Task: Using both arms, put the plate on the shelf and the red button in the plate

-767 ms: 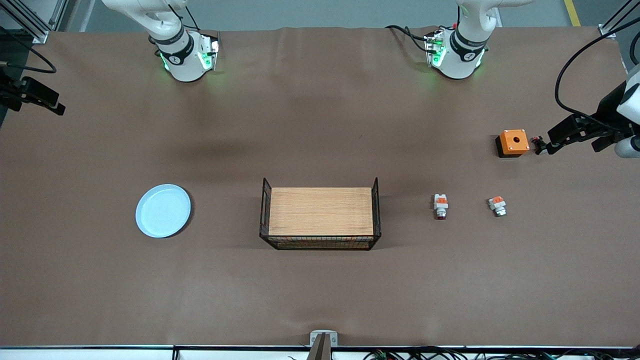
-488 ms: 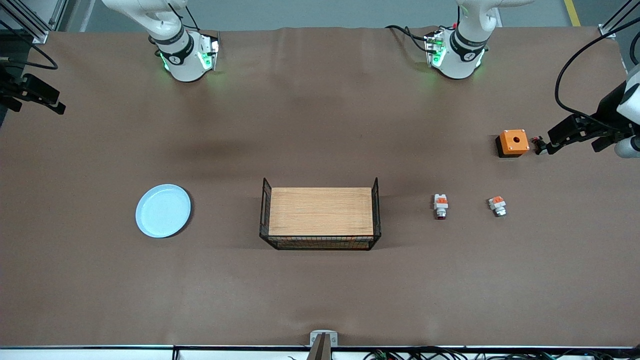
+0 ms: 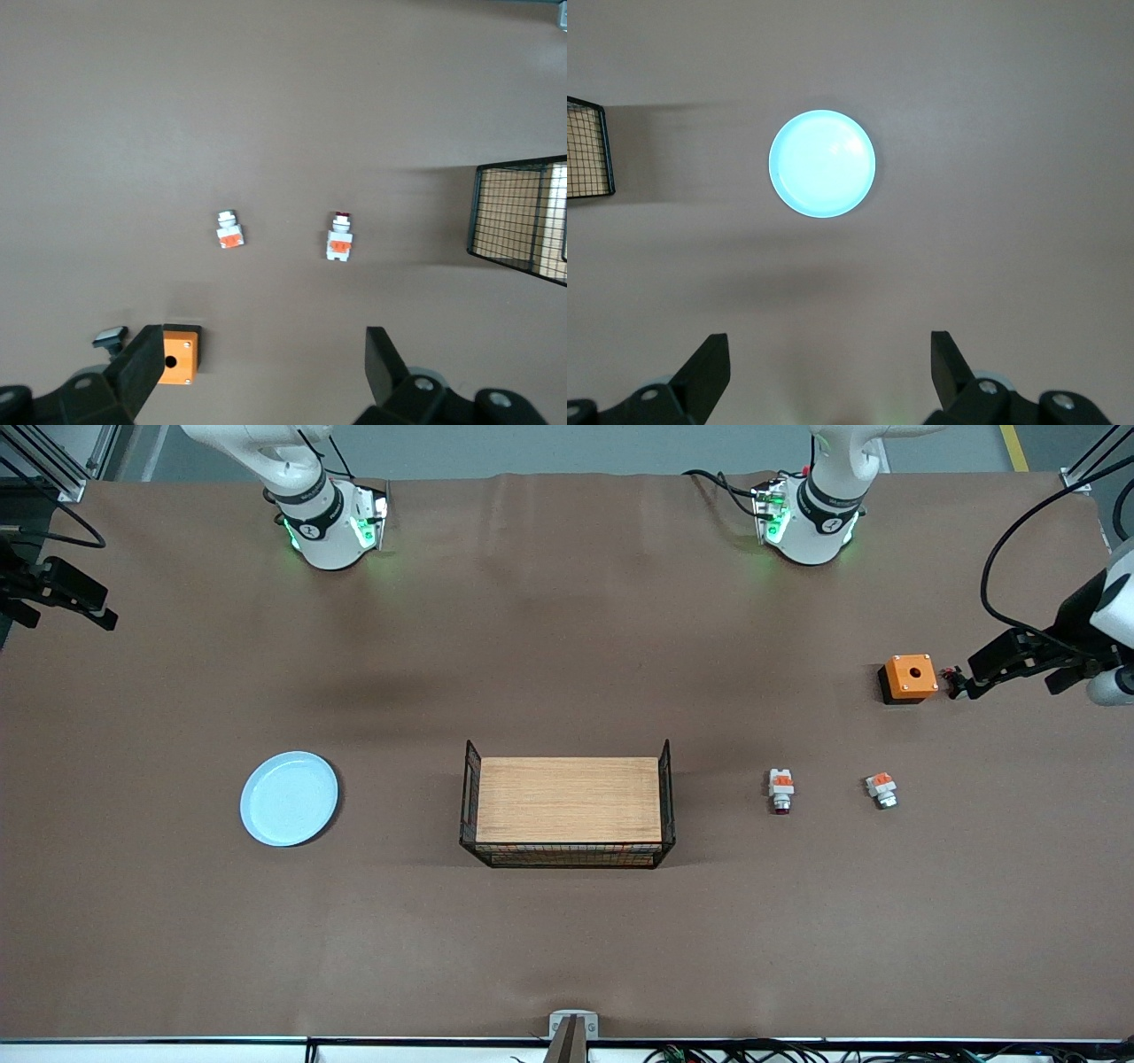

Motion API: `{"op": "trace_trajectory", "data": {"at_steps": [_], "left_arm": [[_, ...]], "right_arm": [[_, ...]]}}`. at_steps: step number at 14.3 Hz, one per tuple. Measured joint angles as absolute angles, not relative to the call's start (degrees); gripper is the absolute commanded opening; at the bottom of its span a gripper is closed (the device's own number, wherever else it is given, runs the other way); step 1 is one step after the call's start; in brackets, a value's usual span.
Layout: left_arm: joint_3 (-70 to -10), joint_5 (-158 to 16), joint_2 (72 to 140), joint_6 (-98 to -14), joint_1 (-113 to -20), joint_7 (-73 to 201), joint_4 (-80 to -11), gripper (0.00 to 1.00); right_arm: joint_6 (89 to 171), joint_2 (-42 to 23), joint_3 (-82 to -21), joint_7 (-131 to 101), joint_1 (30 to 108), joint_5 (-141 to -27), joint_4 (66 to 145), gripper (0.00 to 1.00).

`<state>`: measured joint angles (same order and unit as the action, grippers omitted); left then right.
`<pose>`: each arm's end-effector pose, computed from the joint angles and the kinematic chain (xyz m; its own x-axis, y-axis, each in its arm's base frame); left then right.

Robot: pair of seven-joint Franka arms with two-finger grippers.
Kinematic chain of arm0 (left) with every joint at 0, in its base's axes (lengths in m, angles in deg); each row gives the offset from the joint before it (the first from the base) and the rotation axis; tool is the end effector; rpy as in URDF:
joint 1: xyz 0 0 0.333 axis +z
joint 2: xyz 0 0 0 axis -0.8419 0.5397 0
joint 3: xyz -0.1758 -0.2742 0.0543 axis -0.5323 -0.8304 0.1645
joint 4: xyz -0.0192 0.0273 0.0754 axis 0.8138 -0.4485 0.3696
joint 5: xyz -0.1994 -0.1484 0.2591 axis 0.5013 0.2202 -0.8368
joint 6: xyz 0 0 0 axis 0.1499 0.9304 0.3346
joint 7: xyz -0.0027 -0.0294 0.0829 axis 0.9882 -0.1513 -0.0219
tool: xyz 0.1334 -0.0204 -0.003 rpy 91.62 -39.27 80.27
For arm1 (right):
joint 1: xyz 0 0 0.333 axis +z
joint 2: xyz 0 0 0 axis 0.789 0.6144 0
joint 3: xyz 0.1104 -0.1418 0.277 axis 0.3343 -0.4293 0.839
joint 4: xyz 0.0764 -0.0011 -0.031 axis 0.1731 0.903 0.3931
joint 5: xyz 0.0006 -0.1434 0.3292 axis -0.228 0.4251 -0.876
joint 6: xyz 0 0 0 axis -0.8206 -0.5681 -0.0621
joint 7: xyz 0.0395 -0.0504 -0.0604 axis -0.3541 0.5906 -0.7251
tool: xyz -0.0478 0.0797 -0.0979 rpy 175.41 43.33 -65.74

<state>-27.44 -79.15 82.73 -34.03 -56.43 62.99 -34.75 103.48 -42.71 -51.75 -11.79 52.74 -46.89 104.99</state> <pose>0.5420 -0.0440 0.6085 0.9961 0.0501 0.0726 0.0480 -0.9984 0.0300 0.4591 -0.0437 0.6268 0.9986 -0.0525 -0.0018 -0.0525 -0.9986 -0.0110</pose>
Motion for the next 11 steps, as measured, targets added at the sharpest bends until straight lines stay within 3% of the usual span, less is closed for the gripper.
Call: {"op": "trace_trajectory", "data": {"at_steps": [7, 11], "left_arm": [[-33.14, -78.82, 92.96, -36.71, -58.32, 54.32, -36.55, 1.0], [-33.38, -78.82, 95.98, -46.37, -58.33, 54.59, -42.63, 0.99]], "right_arm": [[102.98, -42.95, -51.76, -11.79, 52.74, -46.9, 105.17, 1.0], [102.97, -43.02, -51.85, -11.79, 52.74, -46.9, 105.18, 1.0]]}}
